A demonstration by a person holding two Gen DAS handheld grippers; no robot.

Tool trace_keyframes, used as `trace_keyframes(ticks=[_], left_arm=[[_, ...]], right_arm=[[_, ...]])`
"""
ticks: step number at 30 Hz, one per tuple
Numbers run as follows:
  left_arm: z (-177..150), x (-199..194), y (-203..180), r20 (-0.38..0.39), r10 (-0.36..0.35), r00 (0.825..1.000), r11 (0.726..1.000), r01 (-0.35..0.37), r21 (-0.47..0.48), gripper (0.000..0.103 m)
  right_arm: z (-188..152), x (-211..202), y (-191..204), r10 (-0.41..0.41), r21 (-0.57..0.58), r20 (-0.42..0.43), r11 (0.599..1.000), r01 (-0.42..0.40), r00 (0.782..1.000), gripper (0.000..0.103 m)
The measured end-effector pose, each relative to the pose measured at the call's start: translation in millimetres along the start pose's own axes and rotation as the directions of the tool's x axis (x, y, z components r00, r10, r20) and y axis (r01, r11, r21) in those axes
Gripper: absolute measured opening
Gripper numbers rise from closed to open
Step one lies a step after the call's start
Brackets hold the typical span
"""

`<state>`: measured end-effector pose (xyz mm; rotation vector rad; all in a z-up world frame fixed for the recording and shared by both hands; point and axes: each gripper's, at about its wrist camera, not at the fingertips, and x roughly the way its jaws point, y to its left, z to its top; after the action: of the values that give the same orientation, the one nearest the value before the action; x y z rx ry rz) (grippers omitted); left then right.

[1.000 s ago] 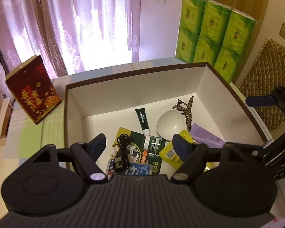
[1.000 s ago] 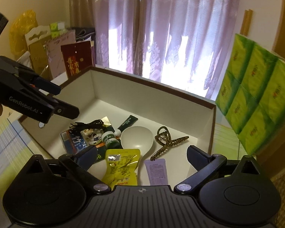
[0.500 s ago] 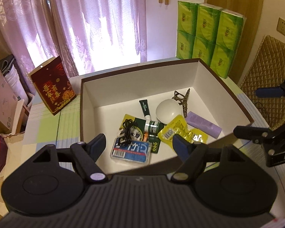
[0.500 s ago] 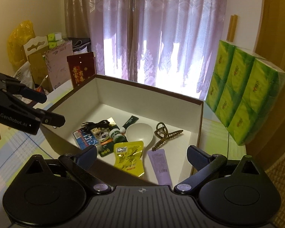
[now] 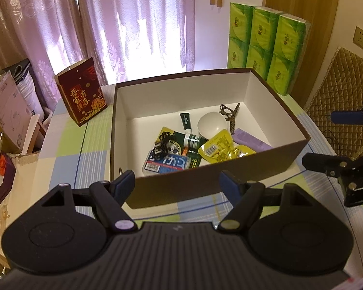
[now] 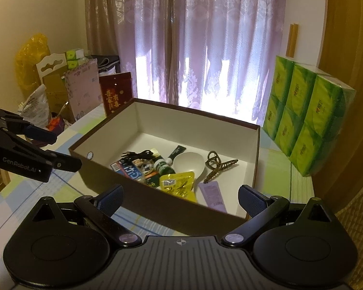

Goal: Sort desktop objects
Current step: 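Withdraw both tools from the box toward the cotton swabs and scrunchie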

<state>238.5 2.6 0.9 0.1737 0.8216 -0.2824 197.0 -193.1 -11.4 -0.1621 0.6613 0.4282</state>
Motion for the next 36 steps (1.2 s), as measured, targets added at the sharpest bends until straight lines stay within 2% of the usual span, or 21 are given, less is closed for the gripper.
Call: trace_keyframes(ticks=[7,14,24,31,36], left_arm=[[-14,-12,-9,-0.001,0.018,1.000,1.000,-0.018,0.010,0.074],[-33,-16,-17,-0.018,0.010,1.000,1.000,-0.010,0.002,0.074],[-90,-6,-23,-0.127,-0.017,0.992,0.999,0.013,-0.035,0.074],[-127,1,-19,-0.206,-0.031,0.978,0.997,0.015,-0.076,0.074],[-140,7,-17,-0.242,-0.033,0.970,0.996,0.011,-0.093,0.074]], right_arm=[[-18,-13,9,0.011,-0.007,-0.004,1.000,-0.011,1.000,0.099],[-42,-17,14,0.025,-0.001,-0.048,1.000,-0.025,0.999,0.099],[-87,-20,20,0.052,0.034,-0.146,0.998,-0.048,0.988,0.099],[-119,-13,28,0.086,0.067,-0.236,0.995,-0.072,0.968,0.099],[-133,-7,35,0.098,0.052,-0.275,0.995,-0.087,0.956,0.098]])
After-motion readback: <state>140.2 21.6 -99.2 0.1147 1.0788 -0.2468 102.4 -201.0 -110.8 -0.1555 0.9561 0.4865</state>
